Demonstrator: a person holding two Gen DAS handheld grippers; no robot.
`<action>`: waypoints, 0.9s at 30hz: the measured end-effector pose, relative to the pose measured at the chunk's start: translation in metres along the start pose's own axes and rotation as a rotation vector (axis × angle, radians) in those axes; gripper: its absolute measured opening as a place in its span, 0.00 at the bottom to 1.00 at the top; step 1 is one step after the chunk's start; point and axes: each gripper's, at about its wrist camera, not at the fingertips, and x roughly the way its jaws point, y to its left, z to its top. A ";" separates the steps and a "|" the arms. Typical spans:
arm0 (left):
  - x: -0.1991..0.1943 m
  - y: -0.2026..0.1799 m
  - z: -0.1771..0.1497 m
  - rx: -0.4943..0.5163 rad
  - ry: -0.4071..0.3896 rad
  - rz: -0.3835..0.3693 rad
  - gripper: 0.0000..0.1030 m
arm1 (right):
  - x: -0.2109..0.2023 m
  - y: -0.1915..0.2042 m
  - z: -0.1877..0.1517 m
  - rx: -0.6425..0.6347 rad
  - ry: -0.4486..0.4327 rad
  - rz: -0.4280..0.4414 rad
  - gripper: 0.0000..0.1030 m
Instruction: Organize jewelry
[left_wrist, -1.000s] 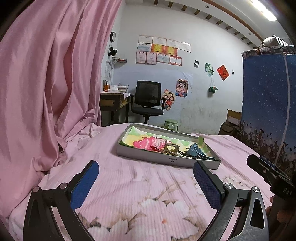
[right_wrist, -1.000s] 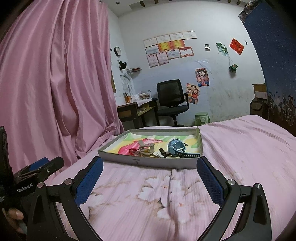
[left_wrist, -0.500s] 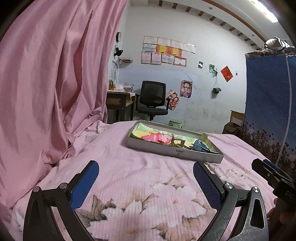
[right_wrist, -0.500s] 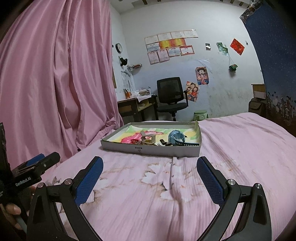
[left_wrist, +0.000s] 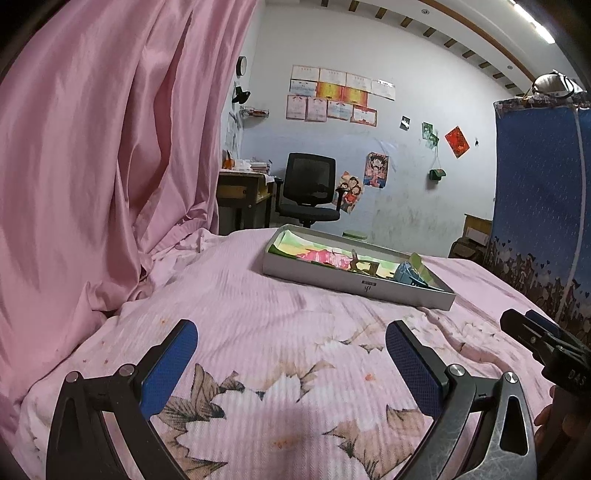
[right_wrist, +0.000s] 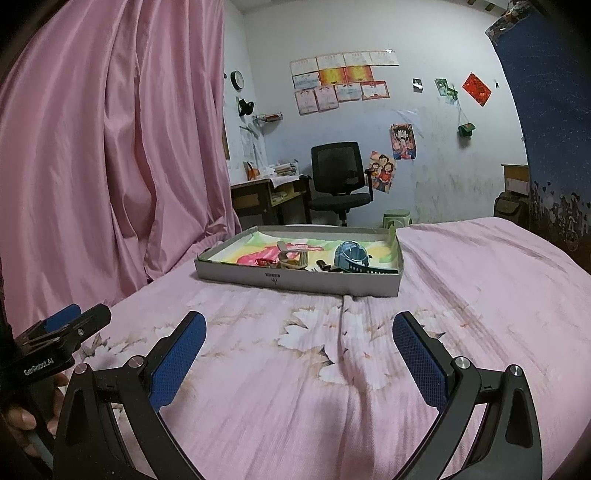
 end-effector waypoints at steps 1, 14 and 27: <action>0.000 0.000 0.000 0.000 0.001 0.000 0.99 | 0.000 0.000 0.000 0.001 0.003 -0.001 0.97; 0.000 0.001 0.000 0.000 0.002 -0.001 0.99 | -0.001 -0.001 0.000 -0.001 0.010 -0.005 0.97; 0.000 0.000 0.000 -0.001 0.001 0.002 0.99 | 0.000 -0.001 0.001 -0.002 0.010 -0.005 0.97</action>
